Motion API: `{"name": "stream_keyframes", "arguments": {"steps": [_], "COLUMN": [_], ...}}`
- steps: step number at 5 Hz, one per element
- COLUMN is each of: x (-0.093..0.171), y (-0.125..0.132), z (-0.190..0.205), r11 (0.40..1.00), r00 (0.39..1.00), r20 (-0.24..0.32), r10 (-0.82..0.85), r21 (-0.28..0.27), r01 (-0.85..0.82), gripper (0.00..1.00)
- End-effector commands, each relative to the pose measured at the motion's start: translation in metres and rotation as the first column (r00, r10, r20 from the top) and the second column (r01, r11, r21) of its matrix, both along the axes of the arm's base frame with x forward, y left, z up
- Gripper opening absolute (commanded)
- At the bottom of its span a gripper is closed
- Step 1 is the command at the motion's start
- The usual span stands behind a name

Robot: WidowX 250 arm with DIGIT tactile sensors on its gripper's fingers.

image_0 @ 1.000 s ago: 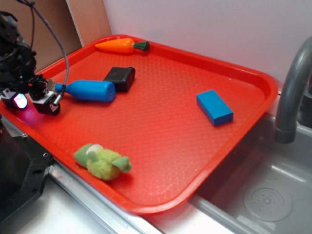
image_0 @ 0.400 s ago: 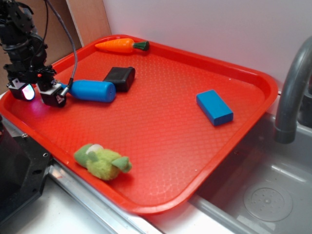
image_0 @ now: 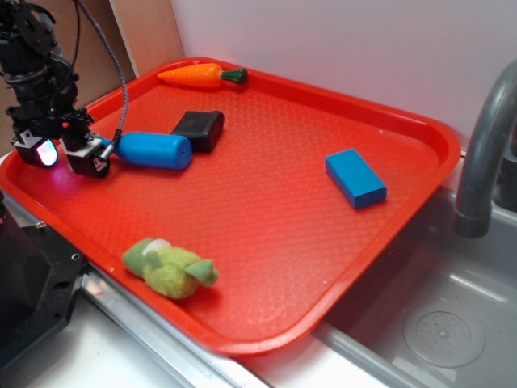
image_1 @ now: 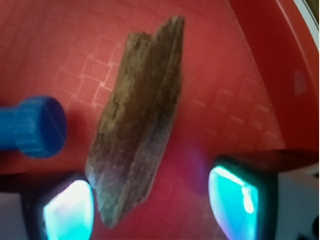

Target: Grab the wood chip.

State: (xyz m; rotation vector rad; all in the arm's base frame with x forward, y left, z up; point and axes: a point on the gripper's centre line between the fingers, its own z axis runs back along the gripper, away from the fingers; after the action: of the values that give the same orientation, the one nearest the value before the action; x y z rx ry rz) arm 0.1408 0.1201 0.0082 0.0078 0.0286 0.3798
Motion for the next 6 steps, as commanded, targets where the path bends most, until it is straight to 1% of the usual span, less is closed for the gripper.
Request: {"name": "stream_keyframes", "arguments": {"steps": [1,2,3,4,5,6], "x": [0.028,0.037,0.037,0.034,0.032,0.029], "y": [-0.012,-0.013,-0.005,0.003,0.004,-0.005], "z": [0.014,0.006,-0.004,-0.011,-0.012,0.016], "r11": [0.999,0.999,0.999,0.999,0.999,0.998], "r00": [0.999,1.000,1.000,0.999,0.999,1.000], "r20": [0.037,0.017,-0.007,-0.016,-0.027,0.017], "r10": [0.008,-0.004,0.008,0.030,0.030,-0.023], "r21": [0.044,0.048,0.045,0.034,0.036,0.064], "r01": [-0.010,0.003,-0.008,-0.029,-0.029,0.021], "gripper": [1.00,1.00,1.00,0.00,0.00,0.00]}}
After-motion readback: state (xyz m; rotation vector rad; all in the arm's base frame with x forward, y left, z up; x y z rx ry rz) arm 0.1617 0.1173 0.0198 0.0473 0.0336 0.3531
